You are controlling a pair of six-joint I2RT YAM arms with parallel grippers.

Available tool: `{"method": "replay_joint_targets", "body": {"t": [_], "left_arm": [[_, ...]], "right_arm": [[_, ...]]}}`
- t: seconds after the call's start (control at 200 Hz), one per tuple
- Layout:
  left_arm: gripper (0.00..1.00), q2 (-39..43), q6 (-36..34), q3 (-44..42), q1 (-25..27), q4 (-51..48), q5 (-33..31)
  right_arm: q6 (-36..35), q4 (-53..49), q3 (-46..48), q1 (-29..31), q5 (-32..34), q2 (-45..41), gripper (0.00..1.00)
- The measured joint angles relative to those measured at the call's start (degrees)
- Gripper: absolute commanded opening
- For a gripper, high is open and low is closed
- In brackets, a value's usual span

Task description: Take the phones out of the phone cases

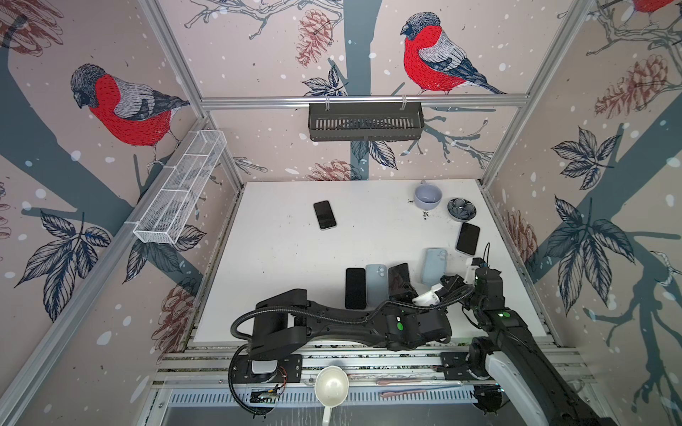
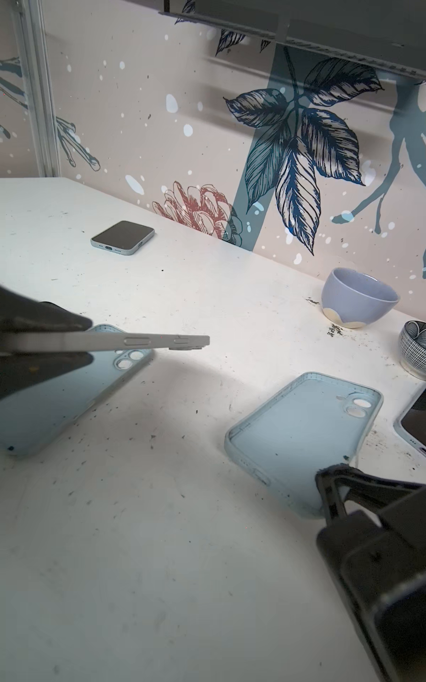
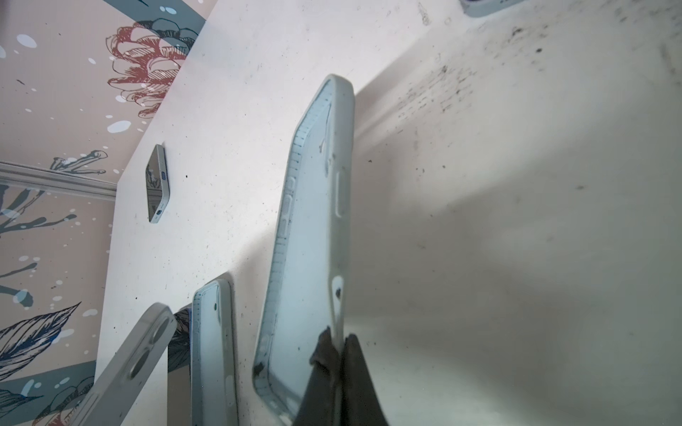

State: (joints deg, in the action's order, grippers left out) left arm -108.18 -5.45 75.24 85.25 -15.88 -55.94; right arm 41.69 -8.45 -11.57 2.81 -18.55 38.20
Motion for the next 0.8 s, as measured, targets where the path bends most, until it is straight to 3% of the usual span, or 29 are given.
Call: {"method": "replay_joint_targets", "body": {"t": [0.315,0.535,0.63,0.8], "left_arm": [[0.00,-10.2,1.2,4.9,0.7,-2.5,-0.5],[0.00,-14.5,1.2,5.7,0.8,-2.7,-4.7],[0.10,-15.7,1.2,5.8,0.8,-2.5,-5.8],[0.49,-16.0,1.2,4.8,0.8,-1.4,-4.2]], "right_arm": [[-2.6,-0.6,-0.1,-1.7,-5.7,3.2,0.01],[-2.8,-0.6,0.1,-1.7,-7.3,3.4,0.00],[-2.8,-0.5,0.3,-1.7,-7.7,3.9,0.01],[-3.0,-0.4,0.3,-1.7,-8.6,5.2,0.00]]}}
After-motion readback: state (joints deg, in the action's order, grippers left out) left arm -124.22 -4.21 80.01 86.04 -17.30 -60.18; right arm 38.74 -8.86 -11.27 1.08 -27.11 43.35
